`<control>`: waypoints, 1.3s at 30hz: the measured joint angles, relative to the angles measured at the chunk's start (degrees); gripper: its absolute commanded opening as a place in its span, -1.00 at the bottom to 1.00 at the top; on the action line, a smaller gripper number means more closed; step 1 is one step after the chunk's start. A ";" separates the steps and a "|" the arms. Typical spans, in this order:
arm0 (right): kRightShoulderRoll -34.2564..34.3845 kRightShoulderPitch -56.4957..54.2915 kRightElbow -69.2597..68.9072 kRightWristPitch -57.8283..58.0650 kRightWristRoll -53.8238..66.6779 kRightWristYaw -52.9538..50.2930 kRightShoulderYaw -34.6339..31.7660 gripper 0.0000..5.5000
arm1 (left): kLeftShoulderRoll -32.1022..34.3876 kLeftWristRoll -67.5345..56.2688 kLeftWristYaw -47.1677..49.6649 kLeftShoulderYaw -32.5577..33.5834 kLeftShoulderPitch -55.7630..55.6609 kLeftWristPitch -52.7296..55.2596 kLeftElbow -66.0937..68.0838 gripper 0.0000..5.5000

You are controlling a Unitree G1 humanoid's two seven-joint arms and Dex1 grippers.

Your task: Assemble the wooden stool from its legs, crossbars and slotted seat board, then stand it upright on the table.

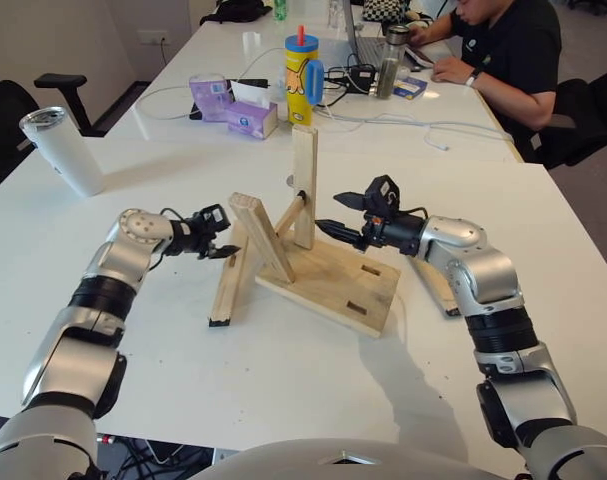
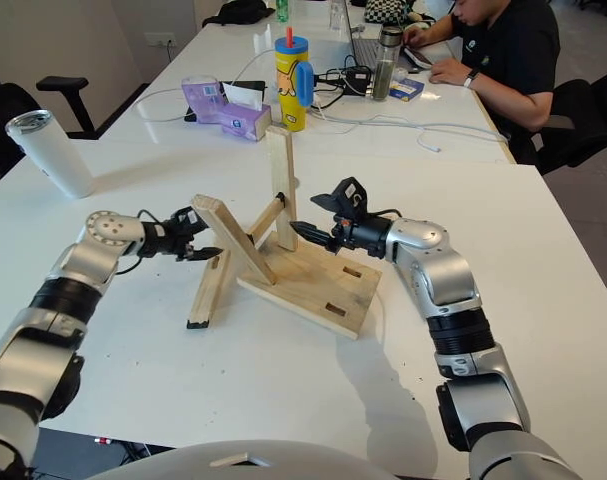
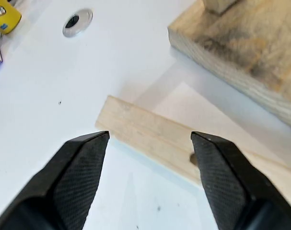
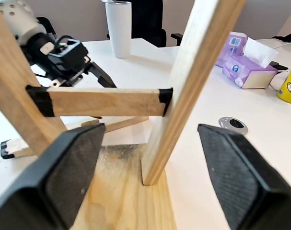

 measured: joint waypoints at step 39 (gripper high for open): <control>-4.80 -0.72 14.54 -14.91 -28.00 -3.58 9.36 0.30 | -19.92 0.30 9.94 -3.84 -5.45 2.82 3.17 0.15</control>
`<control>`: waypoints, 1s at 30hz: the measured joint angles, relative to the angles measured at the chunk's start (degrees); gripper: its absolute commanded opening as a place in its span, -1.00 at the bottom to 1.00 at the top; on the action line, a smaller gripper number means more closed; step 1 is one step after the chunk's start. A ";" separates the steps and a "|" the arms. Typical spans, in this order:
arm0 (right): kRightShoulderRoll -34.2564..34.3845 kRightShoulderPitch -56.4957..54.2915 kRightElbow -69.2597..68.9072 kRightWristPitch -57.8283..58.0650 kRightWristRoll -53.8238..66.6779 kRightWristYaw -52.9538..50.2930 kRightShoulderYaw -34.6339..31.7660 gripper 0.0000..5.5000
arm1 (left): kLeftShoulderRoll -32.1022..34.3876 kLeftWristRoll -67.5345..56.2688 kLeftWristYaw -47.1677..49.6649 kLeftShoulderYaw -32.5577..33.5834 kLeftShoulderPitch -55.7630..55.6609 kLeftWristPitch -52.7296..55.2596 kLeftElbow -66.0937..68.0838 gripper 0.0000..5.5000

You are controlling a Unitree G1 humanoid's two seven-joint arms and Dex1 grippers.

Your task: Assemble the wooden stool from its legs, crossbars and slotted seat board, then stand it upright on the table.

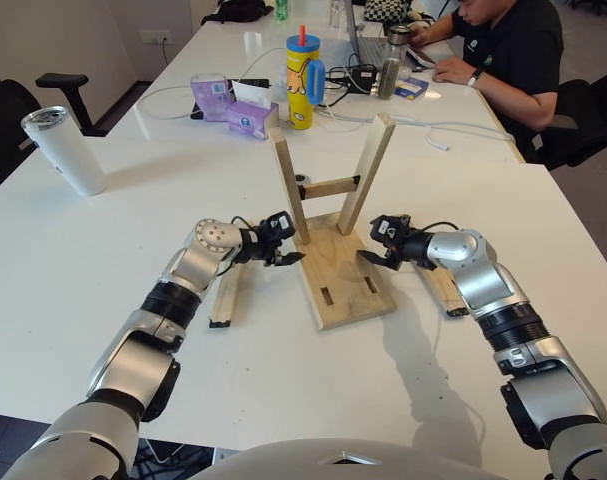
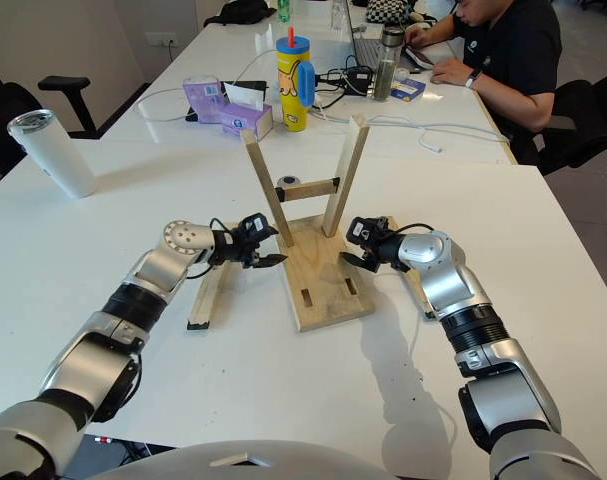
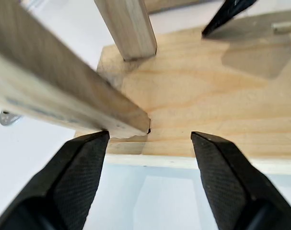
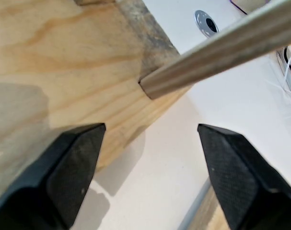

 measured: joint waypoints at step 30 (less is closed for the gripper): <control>-13.06 3.71 19.06 6.56 13.87 11.08 -16.88 0.30 | -3.42 -16.05 24.58 22.80 33.87 24.68 -51.60 0.15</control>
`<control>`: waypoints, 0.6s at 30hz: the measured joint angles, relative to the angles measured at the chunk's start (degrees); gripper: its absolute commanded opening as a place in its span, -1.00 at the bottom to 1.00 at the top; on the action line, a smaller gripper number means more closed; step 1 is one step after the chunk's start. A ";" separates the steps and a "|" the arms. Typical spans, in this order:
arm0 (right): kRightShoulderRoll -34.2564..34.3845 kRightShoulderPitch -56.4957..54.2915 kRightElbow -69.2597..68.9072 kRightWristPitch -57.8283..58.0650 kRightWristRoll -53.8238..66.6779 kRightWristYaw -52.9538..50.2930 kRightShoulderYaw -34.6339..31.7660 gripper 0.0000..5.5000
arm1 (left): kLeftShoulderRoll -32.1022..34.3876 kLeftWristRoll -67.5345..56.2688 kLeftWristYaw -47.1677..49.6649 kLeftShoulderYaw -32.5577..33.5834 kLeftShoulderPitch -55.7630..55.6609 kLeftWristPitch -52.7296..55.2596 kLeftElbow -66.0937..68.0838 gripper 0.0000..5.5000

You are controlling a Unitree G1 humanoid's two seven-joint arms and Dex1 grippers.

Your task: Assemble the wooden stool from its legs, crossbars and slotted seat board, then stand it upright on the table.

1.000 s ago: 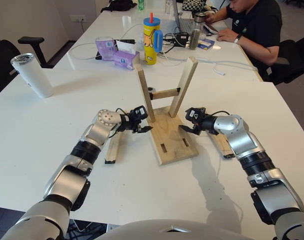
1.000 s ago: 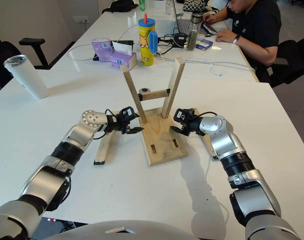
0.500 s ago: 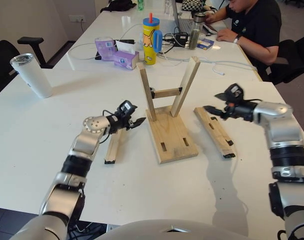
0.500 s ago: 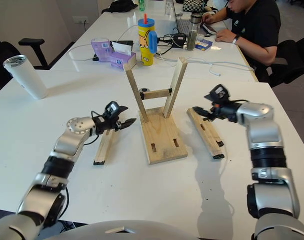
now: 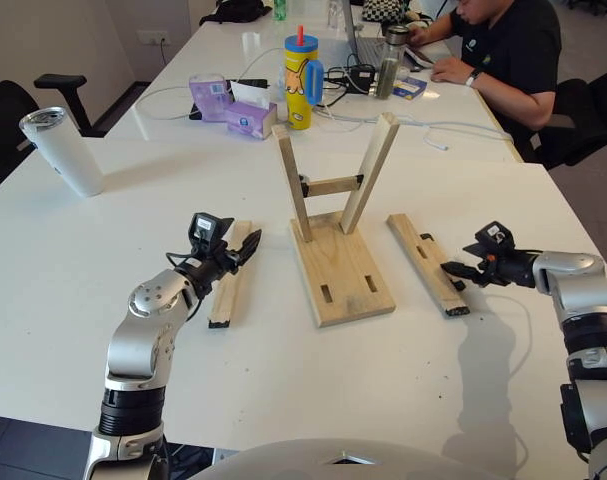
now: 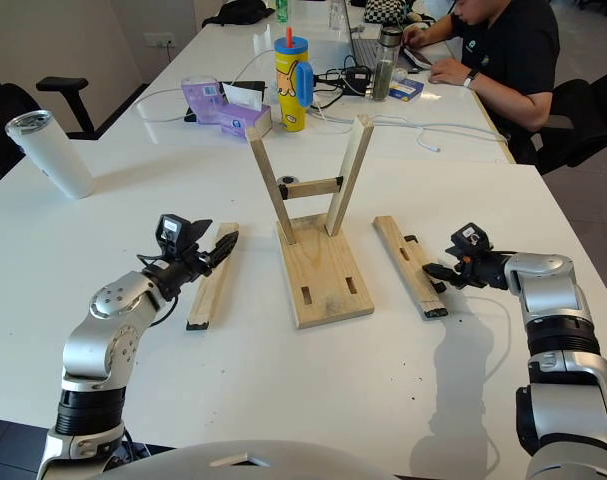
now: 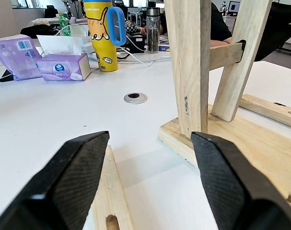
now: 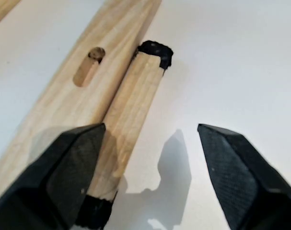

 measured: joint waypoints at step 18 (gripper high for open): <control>2.80 1.09 -0.45 1.20 1.15 -7.02 0.37 -0.27 | 0.44 -1.18 1.68 -1.06 0.63 1.12 -1.57 0.16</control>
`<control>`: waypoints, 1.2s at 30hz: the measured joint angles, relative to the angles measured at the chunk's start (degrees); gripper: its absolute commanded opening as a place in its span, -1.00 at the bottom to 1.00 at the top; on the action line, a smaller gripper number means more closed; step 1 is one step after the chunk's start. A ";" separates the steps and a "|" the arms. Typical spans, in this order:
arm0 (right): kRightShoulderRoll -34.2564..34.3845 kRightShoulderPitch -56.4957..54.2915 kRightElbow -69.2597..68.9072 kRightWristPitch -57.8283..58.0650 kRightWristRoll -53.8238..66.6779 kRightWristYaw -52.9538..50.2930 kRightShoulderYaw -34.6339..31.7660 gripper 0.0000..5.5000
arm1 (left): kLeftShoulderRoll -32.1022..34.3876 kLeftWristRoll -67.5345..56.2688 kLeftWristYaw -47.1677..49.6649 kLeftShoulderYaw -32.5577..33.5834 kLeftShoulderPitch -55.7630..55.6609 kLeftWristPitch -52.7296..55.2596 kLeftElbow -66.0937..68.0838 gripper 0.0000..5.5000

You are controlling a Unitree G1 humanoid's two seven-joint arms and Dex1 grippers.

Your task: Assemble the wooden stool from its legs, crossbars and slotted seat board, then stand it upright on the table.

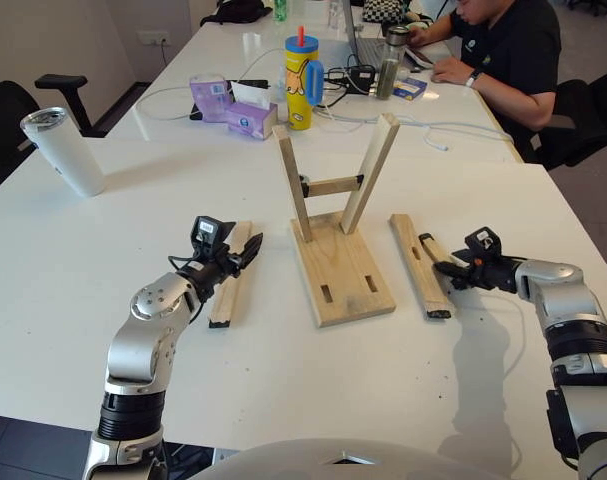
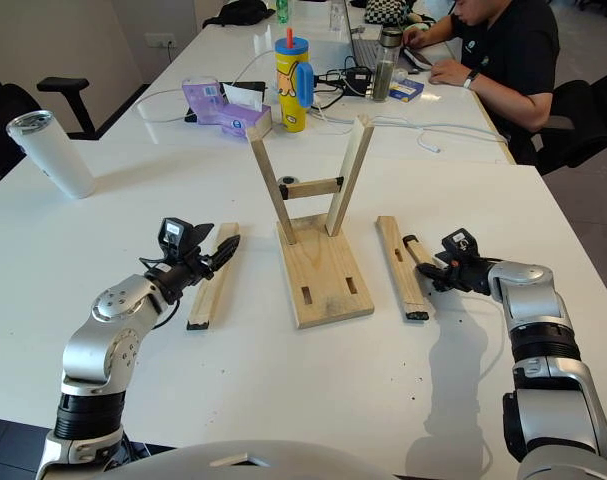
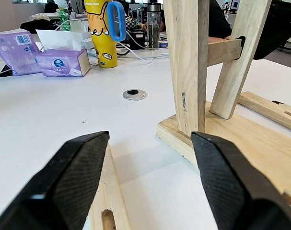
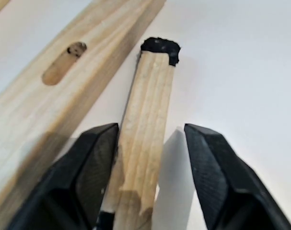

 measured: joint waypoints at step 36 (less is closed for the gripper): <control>13.40 -5.22 -46.34 0.07 20.46 -5.71 1.31 -0.53 | -12.05 -41.87 12.42 8.34 -10.51 11.45 -11.12 0.16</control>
